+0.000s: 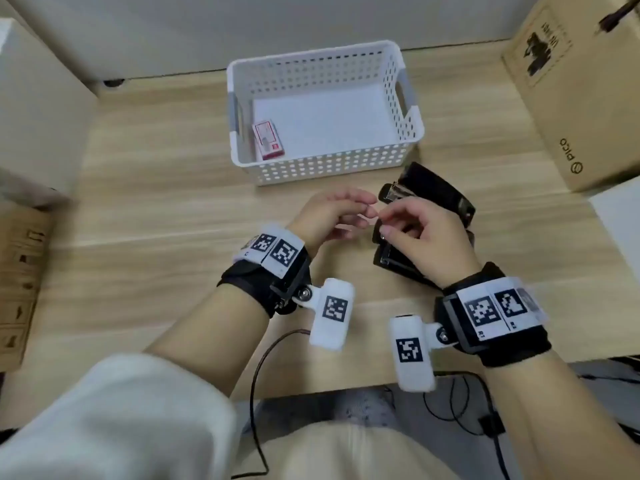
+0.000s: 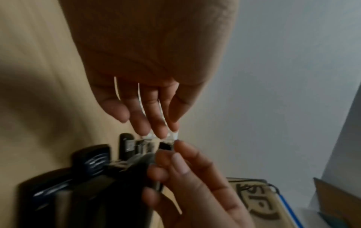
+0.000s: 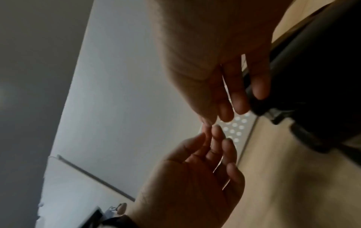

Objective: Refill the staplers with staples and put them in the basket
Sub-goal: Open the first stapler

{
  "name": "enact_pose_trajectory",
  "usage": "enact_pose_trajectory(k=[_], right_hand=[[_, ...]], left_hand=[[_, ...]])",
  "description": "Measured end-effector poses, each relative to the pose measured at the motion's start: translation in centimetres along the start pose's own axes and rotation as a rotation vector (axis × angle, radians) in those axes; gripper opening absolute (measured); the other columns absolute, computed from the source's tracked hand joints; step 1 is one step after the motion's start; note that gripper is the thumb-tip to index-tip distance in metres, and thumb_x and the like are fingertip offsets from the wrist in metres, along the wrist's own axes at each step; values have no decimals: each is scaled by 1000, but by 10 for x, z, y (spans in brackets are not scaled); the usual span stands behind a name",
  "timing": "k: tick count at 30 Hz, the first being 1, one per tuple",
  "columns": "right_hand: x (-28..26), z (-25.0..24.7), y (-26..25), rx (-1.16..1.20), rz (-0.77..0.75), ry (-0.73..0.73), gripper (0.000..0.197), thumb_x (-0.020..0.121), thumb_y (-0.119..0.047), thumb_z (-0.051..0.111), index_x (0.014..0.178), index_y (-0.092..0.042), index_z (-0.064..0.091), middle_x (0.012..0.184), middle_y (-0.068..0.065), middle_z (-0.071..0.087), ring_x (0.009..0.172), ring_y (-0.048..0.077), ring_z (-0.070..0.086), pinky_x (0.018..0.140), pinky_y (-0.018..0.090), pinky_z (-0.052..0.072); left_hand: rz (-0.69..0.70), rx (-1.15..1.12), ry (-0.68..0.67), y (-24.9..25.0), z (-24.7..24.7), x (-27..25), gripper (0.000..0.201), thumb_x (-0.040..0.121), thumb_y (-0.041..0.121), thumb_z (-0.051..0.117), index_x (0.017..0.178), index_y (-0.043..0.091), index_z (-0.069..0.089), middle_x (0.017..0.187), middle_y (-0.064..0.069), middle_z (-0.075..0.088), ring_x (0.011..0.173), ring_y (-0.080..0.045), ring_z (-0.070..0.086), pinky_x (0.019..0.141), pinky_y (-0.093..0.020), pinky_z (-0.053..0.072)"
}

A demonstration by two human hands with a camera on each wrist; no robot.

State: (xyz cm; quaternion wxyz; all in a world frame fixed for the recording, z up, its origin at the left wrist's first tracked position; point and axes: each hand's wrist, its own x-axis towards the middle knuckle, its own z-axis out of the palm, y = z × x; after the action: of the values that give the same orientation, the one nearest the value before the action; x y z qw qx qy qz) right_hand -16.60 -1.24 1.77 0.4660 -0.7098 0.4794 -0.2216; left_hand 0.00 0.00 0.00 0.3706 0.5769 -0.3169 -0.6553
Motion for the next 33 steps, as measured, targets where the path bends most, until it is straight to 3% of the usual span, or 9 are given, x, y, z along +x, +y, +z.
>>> enact_pose_trajectory(k=[3, 6, 9, 12, 15, 17, 22, 29, 33], right_hand=[[-11, -1, 18, -90, -20, 56, 23, 77, -3, 69, 93, -19, 66, 87, -8, 62, 83, 14, 61, 84, 19, 46], [-25, -2, 34, -125, 4, 31, 30, 73, -3, 74, 100, -16, 68, 94, -7, 63, 90, 9, 59, 88, 9, 41], [-28, -5, 47, -130, 16, 46, 39, 69, 0, 76, 105, -15, 67, 99, -7, 62, 95, 2, 55, 89, 3, 37], [-25, 1, 54, -239, 44, -11, 54, 67, 1, 76, 115, -19, 64, 112, -4, 64, 105, 5, 55, 91, 1, 32], [-21, 12, 61, -360, 131, -17, 57, 69, 0, 74, 121, -21, 61, 120, 1, 63, 114, 18, 57, 93, 15, 35], [-19, 18, 60, -404, 144, 11, 53, 69, 1, 73, 117, -19, 63, 117, 3, 65, 111, 24, 58, 93, 24, 39], [-10, 43, 44, -401, 100, -53, 54, 71, -2, 72, 119, -24, 62, 115, 4, 64, 110, 26, 58, 92, 32, 44], [15, 107, 6, -375, -38, -310, 46, 76, -16, 72, 120, -21, 60, 112, 5, 64, 107, 25, 56, 89, 29, 38], [23, 148, -20, -298, -60, -356, 42, 72, -30, 76, 112, -27, 64, 103, -1, 65, 99, 22, 59, 85, 29, 40]], left_hand=[[-49, 110, -12, -21, 7, 5, 28, 83, -5, 51, 80, 20, 63, 65, 15, 67, 63, 4, 57, 57, -13, 40], [-59, 215, -105, -43, 12, 8, 39, 78, -20, 46, 108, 2, 60, 79, 12, 63, 64, 10, 56, 64, -6, 41], [-1, 320, -129, -52, 16, 13, 62, 69, -21, 61, 125, 3, 50, 93, 11, 54, 78, 0, 47, 75, -8, 39], [41, 450, -117, -58, 20, 19, 64, 64, -11, 73, 122, 9, 55, 98, 0, 55, 80, -10, 44, 76, -17, 40], [105, 677, -114, -58, 25, 22, 59, 62, 0, 79, 116, 9, 59, 100, -4, 51, 86, -16, 45, 82, -28, 41], [142, 774, -95, -58, 26, 21, 53, 62, 3, 80, 111, 8, 61, 99, 2, 48, 89, -13, 45, 81, -24, 37], [134, 757, 71, -62, 5, 12, 44, 61, 5, 81, 100, 6, 61, 95, -1, 54, 87, -14, 47, 77, -23, 37], [106, 667, 355, -85, -71, -32, 39, 54, 11, 86, 85, 12, 62, 79, 10, 50, 81, -15, 48, 69, -19, 37], [142, 648, 502, -100, -107, -61, 35, 59, 13, 84, 85, 5, 63, 85, -1, 54, 77, -17, 49, 65, -9, 33]])
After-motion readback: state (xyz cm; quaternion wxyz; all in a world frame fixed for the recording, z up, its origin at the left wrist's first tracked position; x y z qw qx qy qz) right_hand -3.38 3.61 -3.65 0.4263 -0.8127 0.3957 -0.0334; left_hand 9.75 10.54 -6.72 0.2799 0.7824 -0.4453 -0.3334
